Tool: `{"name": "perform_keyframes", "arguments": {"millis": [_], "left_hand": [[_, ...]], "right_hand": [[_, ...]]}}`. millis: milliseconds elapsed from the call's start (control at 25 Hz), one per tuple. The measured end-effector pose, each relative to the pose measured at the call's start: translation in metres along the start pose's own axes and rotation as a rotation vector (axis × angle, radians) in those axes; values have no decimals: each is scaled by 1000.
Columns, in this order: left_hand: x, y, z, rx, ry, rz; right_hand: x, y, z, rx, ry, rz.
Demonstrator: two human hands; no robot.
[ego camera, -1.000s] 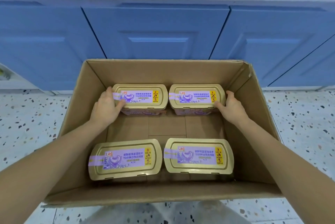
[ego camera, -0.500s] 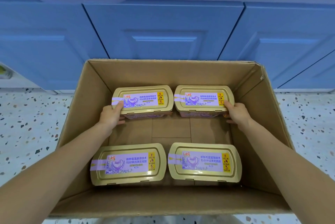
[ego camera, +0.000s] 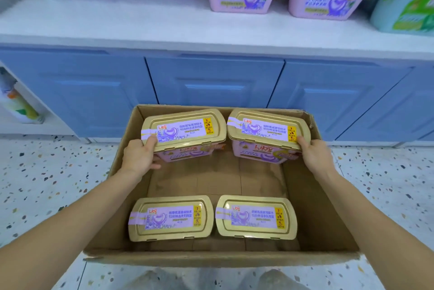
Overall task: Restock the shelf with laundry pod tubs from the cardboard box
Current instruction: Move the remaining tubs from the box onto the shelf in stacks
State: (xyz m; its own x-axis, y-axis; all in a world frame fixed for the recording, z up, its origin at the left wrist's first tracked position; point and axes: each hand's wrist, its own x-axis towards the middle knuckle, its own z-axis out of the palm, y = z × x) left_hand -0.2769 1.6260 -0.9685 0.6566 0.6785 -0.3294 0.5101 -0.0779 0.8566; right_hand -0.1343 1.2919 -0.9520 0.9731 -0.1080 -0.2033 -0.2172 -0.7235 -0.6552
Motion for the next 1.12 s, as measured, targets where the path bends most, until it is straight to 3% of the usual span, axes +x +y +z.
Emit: {"name": "perform_keyframes", "arguments": {"millis": [320, 560, 880, 1120], "left_hand": [[-29, 94, -67, -66, 88, 166], [-28, 164, -103, -114, 146, 266], [-3, 240, -117, -143, 209, 306], [25, 259, -98, -119, 217, 259]], "right_hand": [[-14, -94, -98, 45, 184, -219], [1, -158, -138, -12, 301, -272], [24, -224, -159, 58, 389, -281], [35, -231, -138, 148, 344, -200]]}}
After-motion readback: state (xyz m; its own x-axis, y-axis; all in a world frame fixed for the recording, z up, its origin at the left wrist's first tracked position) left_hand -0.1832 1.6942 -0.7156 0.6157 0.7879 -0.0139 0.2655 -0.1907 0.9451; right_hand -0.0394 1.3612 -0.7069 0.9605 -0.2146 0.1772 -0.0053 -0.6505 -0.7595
